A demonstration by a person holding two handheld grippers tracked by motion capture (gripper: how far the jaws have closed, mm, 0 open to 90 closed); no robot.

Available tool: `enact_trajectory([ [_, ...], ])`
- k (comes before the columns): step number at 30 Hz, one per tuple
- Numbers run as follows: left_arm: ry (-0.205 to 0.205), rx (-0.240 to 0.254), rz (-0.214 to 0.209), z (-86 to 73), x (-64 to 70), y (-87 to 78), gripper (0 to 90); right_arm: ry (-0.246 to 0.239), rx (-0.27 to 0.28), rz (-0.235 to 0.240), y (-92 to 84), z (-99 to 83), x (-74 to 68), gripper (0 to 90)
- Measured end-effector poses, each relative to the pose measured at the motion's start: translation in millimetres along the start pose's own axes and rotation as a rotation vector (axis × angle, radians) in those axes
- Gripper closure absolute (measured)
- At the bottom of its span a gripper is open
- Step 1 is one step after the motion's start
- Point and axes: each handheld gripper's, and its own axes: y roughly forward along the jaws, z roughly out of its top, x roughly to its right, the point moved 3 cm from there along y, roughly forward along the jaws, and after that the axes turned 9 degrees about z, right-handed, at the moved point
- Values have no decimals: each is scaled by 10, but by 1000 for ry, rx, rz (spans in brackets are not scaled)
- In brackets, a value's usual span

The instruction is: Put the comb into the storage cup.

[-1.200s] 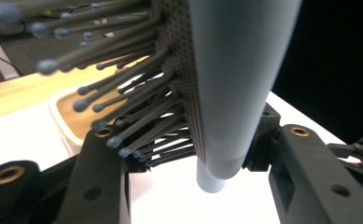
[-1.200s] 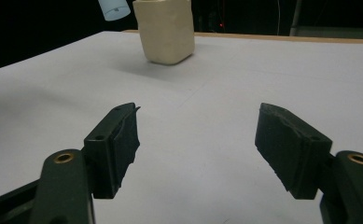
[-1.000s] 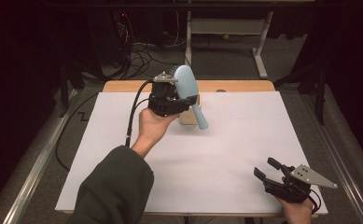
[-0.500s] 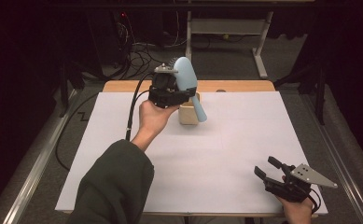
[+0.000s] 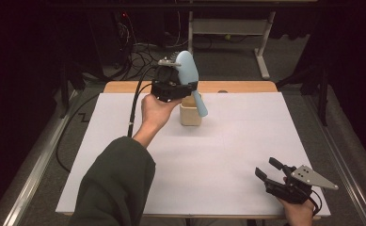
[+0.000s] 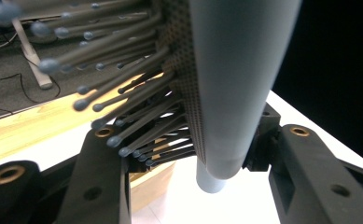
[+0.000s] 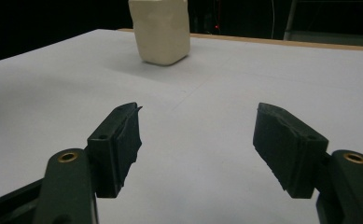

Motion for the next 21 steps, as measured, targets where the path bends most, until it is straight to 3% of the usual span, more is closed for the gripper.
enact_trajectory([
  [21,-20,-7,49,60,-159,101,547,2,8,8,-17,-9,12,344],
])
